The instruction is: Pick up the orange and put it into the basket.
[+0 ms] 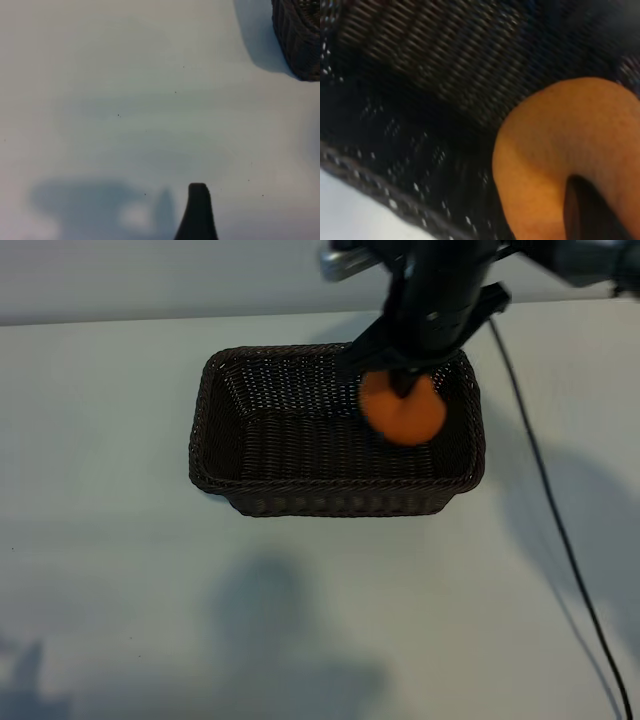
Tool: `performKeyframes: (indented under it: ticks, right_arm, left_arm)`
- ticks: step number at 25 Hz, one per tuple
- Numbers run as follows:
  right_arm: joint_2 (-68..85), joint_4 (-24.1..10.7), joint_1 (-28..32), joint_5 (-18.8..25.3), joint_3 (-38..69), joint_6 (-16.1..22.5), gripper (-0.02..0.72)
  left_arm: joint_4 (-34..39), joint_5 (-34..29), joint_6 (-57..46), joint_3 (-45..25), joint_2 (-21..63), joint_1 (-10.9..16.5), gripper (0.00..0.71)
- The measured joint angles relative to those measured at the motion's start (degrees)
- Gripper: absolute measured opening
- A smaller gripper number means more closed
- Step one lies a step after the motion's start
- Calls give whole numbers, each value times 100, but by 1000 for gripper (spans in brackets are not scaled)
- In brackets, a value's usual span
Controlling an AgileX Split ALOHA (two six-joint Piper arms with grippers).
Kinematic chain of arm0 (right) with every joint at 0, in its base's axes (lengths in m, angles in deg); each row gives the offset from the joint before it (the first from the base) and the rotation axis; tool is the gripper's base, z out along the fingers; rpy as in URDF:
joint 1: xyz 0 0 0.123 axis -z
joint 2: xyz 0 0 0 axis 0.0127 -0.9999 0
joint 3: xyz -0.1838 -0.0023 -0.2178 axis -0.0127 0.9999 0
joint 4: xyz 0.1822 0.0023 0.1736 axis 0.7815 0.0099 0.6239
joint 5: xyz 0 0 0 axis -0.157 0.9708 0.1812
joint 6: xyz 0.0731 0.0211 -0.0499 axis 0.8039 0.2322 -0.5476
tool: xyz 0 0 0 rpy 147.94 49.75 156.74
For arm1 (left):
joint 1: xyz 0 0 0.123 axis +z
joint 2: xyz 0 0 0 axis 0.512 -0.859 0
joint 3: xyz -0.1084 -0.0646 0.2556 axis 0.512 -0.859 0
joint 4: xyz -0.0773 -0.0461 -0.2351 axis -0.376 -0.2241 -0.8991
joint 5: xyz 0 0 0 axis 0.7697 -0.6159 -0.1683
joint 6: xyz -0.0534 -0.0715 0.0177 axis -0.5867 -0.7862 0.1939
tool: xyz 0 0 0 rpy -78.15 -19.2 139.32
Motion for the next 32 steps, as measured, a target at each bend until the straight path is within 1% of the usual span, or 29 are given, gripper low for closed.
performKeyframes:
  ticks: [6,10,15,19,21,23,28,29,30,32]
  right_arm:
    - [-678,-14,-20,-101,-352,-18,72]
    - [-981,-14,-20,-245,-367,-56,72]
    - [-1242,-2,-20,-292,-378,-56,72]
    - [-1273,63,-20,-304,-380,-61,100]
    - [-1273,133,-20,-305,-387,-65,155]
    - [-1273,165,-20,-305,-387,-65,246]
    - [-1262,195,-20,-299,-397,-65,592]
    - [-1239,208,-20,-294,-397,-65,647]
    - [-1209,207,-20,-291,-397,-65,677]
    - [-1109,222,-20,-287,-397,-65,704]
  left_arm:
    - [0,0,0,0,0,0,592]
    - [0,0,0,0,0,0,592]
    - [0,0,0,0,0,0,592]
    - [0,0,0,0,0,0,592]
    - [0,0,0,0,0,0,592]
    - [0,0,0,0,0,0,592]
    - [0,0,0,0,0,0,592]
    - [0,0,0,0,0,0,592]
    - [0,0,0,0,0,0,592]
    - [0,0,0,0,0,0,592]
